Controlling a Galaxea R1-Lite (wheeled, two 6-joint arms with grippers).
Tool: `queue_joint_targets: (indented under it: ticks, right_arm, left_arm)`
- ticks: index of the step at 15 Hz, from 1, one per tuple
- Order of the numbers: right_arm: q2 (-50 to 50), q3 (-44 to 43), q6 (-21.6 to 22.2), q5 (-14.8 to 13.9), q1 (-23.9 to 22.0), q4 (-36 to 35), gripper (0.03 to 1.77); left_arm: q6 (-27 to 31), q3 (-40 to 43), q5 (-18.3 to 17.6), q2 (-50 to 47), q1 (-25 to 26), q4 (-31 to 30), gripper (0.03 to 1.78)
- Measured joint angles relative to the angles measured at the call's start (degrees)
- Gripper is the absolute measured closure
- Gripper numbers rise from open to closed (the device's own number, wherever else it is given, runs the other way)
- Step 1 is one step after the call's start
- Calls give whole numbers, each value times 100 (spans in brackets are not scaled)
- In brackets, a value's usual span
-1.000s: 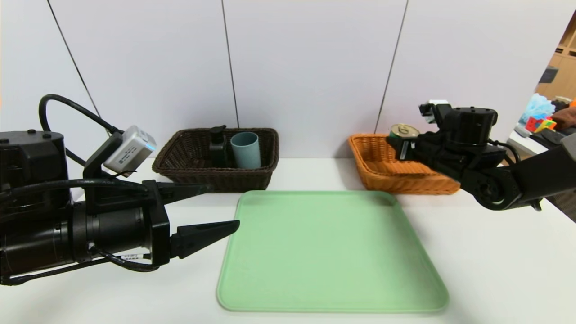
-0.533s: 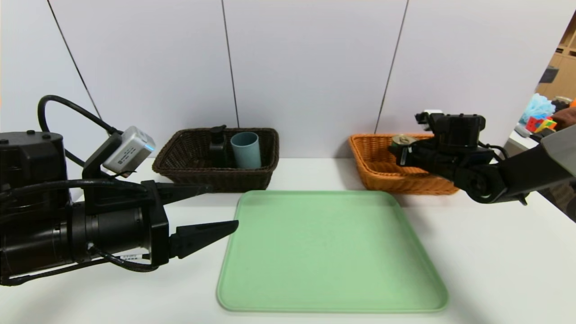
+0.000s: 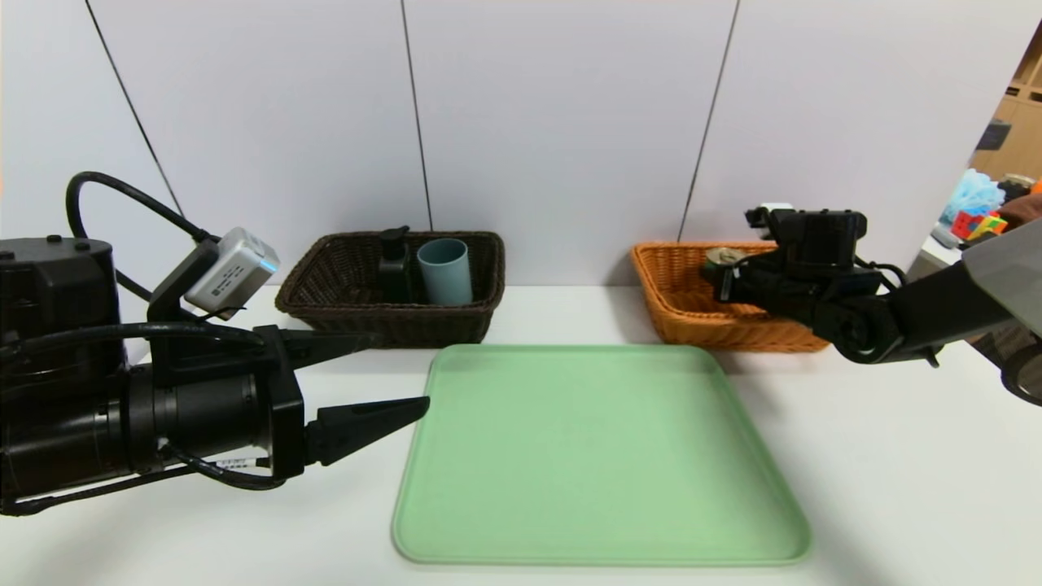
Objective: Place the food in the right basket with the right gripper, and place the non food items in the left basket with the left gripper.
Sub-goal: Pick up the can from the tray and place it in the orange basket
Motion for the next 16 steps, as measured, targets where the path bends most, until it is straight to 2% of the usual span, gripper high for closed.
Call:
queue_joint_targets:
  ticks: [16]
  right_arm:
    - [60, -350, 17, 6, -7, 561, 84]
  left_arm:
    - [2, 7, -2, 0, 5, 2, 12]
